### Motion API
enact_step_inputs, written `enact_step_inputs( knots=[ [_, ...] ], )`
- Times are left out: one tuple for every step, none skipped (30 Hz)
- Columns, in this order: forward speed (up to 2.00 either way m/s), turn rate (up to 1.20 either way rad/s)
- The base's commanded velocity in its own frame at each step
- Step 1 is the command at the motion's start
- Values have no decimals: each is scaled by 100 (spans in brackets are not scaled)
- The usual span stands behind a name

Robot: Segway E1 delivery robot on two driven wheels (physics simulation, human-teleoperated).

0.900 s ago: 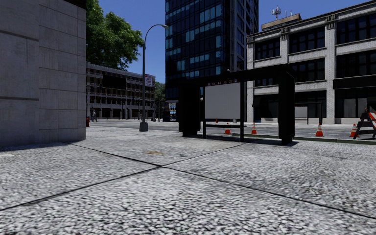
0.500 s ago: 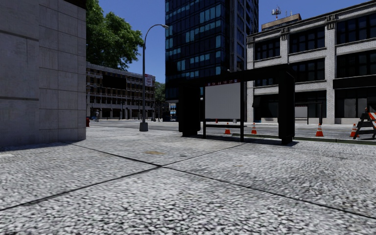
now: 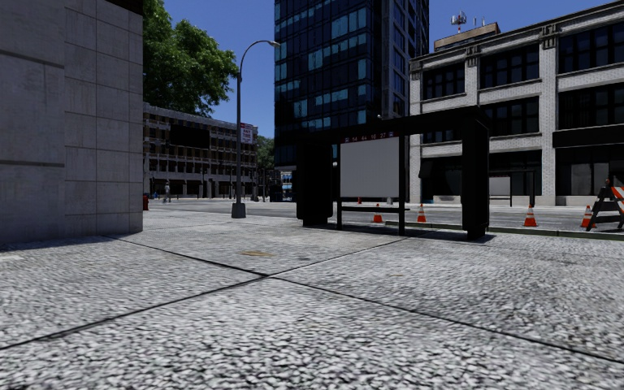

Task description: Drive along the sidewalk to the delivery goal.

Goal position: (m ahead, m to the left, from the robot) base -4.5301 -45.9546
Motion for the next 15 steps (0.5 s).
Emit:
enact_step_inputs(
  knots=[
    [0, 0],
    [0, 0],
    [0, 0],
    [0, -11],
    [0, -20],
    [0, -20],
    [1, -23],
    [27, -25],
    [41, -30],
    [41, -30],
    [44, -41],
    [44, -58],
    [45, -66],
    [45, -66],
    [50, -68]
  ],
)
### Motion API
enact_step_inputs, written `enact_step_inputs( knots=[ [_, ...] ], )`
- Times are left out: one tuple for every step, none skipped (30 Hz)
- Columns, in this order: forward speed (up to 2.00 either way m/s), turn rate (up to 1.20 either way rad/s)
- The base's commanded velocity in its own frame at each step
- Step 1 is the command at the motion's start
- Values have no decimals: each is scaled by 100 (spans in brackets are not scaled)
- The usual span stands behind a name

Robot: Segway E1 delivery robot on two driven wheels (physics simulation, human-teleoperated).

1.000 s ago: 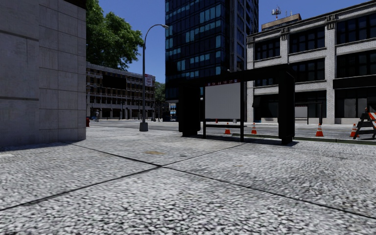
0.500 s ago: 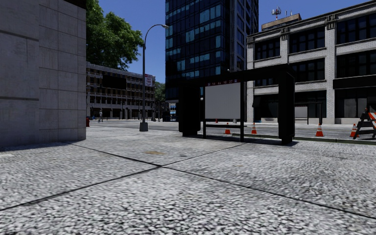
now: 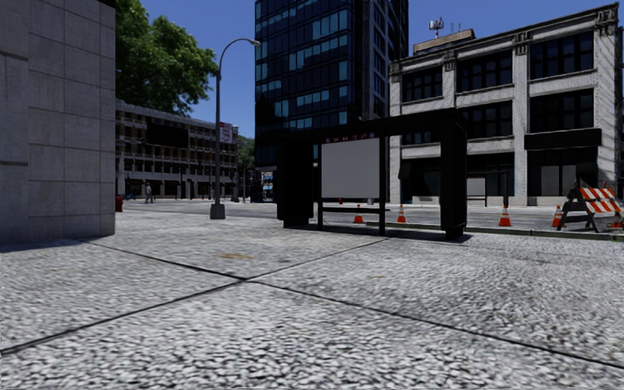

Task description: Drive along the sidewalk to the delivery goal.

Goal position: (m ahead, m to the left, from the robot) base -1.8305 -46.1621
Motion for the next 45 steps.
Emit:
enact_step_inputs(
  knots=[
    [64, -68],
    [71, -68],
    [75, -68],
    [75, -68],
    [79, -68],
    [84, -68],
    [88, -68],
    [88, -68],
    [90, -68],
    [91, -68],
    [93, -68],
    [100, -68],
    [100, -68],
    [102, -68],
    [106, -68],
    [107, -68],
    [107, -68],
    [108, -68],
    [110, -68],
    [112, -68],
    [112, -68],
    [114, -68],
    [115, -68],
    [115, -68],
    [117, -68],
    [117, -68],
    [117, -68],
    [118, -68],
    [121, -68],
    [121, -68],
    [125, -68],
    [128, -68],
    [134, -68],
    [140, -68],
    [140, -68],
    [145, -68],
    [150, -68],
    [154, -68],
    [154, -68],
    [160, -68],
    [165, -68],
    [169, -68],
    [169, -68],
    [170, -68],
    [172, -68]
  ],
)
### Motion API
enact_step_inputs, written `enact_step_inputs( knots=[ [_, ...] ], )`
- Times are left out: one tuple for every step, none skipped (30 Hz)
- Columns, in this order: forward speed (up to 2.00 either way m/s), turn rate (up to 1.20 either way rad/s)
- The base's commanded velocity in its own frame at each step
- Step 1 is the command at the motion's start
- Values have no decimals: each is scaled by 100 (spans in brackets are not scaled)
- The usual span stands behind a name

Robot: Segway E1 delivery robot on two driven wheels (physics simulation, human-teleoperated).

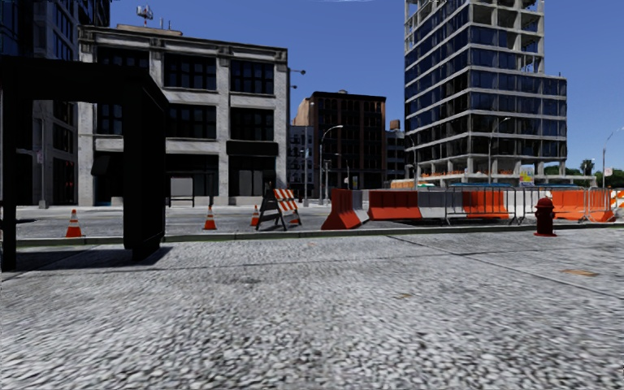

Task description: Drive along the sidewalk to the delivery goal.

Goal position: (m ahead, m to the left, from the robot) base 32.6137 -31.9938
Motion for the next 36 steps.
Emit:
enact_step_inputs(
  knots=[
    [172, -68],
    [172, -68],
    [174, -68],
    [175, -68],
    [177, -68],
    [177, -68],
    [184, -68],
    [194, -68],
    [200, -68],
    [200, -68],
    [200, -68],
    [200, -68],
    [200, -68],
    [200, -68],
    [200, -68],
    [200, -68],
    [200, -68],
    [200, -68],
    [200, -68],
    [200, -68],
    [200, -68],
    [200, -68],
    [200, -68],
    [200, -68],
    [200, -68],
    [200, -68],
    [200, -68],
    [200, -68],
    [200, -68],
    [200, -68],
    [200, -68],
    [200, -68],
    [200, -68],
    [200, -68],
    [200, -68],
    [200, -68]
  ],
)
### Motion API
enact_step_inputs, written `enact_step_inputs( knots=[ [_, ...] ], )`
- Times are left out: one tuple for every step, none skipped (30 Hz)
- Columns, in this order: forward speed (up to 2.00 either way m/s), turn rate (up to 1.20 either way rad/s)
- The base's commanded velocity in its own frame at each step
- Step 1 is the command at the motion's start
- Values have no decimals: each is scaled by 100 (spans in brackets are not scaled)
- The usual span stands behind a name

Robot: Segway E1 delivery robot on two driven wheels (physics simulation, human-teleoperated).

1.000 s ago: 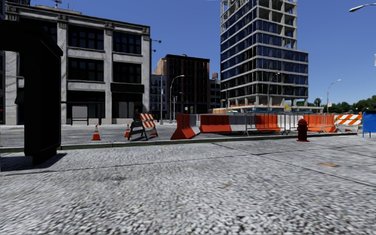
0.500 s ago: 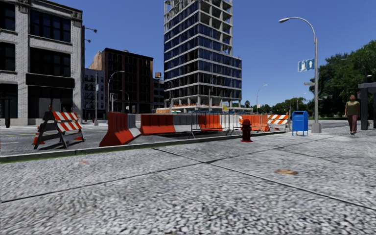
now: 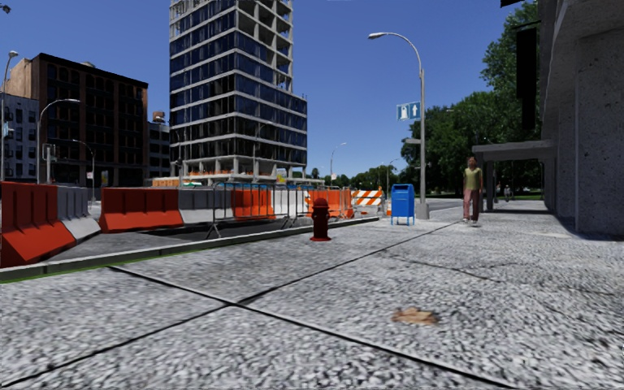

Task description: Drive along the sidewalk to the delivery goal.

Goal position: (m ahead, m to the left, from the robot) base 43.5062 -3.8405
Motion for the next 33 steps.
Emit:
enact_step_inputs(
  knots=[
    [200, -68],
    [200, -68],
    [200, -68],
    [200, -68],
    [200, -68],
    [200, -68],
    [200, -68],
    [200, -68],
    [200, -68],
    [200, -68],
    [200, -68],
    [200, -68],
    [200, -68],
    [200, -68],
    [200, -68],
    [200, -68],
    [200, -68],
    [200, -68],
    [200, -68],
    [200, -68],
    [200, -68],
    [200, -68],
    [200, -68],
    [200, -68],
    [200, -68],
    [200, -68],
    [200, -68],
    [200, -57],
    [200, -7],
    [200, -7],
    [200, 0],
    [200, 0],
    [200, 0]
  ],
)
